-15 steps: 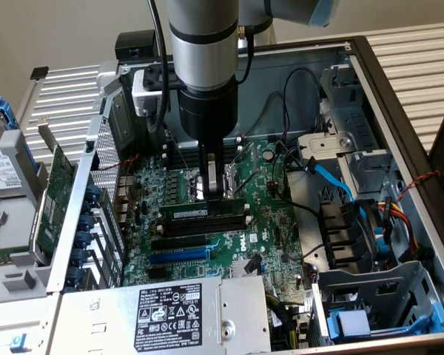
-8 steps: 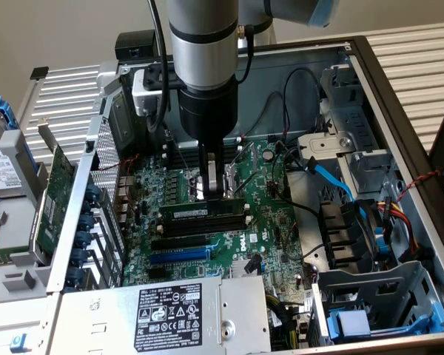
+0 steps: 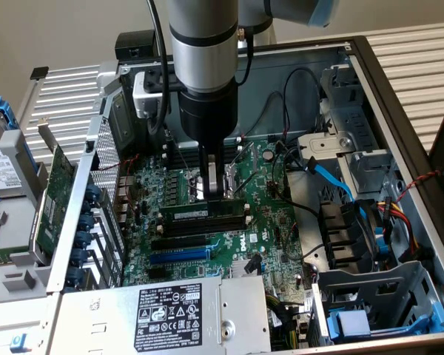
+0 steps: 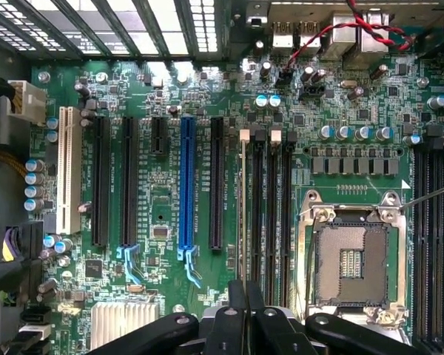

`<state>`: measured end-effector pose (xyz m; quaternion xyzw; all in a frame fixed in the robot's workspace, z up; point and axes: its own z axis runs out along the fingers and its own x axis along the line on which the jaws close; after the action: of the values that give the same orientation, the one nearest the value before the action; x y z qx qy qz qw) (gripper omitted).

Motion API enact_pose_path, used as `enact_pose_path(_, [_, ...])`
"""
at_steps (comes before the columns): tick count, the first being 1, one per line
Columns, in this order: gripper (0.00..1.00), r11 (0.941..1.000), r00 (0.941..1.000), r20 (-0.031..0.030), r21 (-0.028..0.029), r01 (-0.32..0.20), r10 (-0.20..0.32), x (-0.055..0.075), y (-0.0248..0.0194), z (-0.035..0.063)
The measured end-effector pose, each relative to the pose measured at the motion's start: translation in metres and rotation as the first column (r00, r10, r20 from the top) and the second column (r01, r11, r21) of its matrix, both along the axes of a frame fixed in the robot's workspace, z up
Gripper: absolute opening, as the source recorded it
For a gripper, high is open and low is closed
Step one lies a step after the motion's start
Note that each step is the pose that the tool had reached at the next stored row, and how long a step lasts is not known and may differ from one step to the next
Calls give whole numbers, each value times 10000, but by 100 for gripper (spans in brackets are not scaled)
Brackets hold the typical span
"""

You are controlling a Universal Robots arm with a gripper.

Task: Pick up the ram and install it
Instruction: 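Insert the ram into the slot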

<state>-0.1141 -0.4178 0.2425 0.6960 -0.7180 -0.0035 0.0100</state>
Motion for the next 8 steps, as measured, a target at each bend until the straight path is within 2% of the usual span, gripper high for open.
enact_pose_path(3, [12, 10000, 10000, 17, 0, 0, 0, 0, 18, -16])
enact_pose_path(8, [12, 10000, 10000, 38, -2, 0, 0, 0, 20, -24])
